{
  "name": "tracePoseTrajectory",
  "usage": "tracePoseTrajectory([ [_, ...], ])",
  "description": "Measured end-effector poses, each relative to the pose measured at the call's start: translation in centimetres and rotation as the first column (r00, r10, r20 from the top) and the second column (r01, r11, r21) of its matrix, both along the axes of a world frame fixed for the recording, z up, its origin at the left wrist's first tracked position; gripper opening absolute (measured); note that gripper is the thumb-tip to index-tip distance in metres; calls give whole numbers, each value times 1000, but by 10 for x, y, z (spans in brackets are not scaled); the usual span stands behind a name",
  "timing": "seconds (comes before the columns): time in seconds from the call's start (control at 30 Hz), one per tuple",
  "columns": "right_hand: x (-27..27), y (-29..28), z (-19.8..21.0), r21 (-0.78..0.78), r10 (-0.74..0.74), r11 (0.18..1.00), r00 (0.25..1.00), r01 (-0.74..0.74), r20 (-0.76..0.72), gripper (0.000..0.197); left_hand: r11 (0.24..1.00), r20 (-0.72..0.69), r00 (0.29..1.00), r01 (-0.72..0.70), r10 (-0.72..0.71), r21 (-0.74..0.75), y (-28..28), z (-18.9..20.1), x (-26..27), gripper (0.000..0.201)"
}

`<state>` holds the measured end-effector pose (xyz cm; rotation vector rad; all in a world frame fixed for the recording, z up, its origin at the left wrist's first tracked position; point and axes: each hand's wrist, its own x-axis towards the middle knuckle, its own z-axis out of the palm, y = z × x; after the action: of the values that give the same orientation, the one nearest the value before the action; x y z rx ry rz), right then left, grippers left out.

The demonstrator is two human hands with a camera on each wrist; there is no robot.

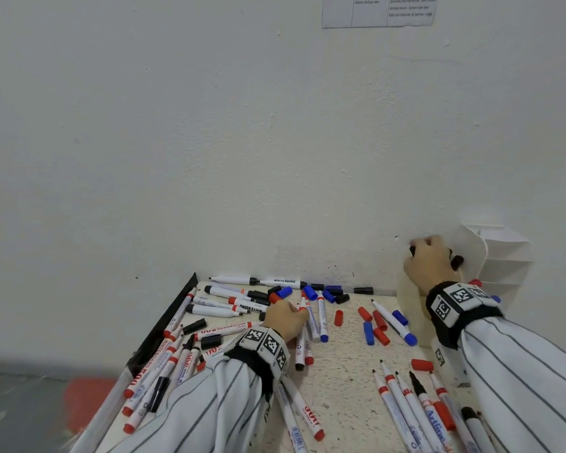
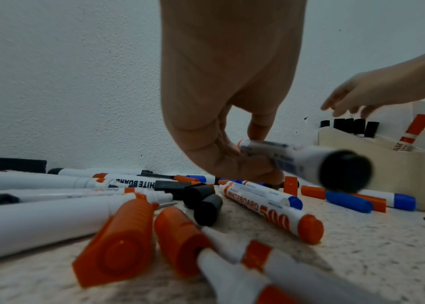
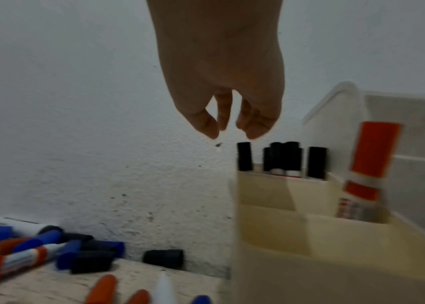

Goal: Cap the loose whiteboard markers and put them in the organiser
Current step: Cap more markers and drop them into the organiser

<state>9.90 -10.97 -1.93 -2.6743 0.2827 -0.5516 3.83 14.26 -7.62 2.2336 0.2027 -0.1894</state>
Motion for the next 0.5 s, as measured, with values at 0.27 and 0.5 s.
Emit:
tracePoseTrajectory([
  [0.27,7,67,-27,101,415,898,752,-428,-512,44,999,61,997,-40,40,-5,12,2,2,26],
  [0.5,8,82,-58,31,301,914,628,-404,-718,53,998,85,995,-55,59,-43,25,1,2,27],
])
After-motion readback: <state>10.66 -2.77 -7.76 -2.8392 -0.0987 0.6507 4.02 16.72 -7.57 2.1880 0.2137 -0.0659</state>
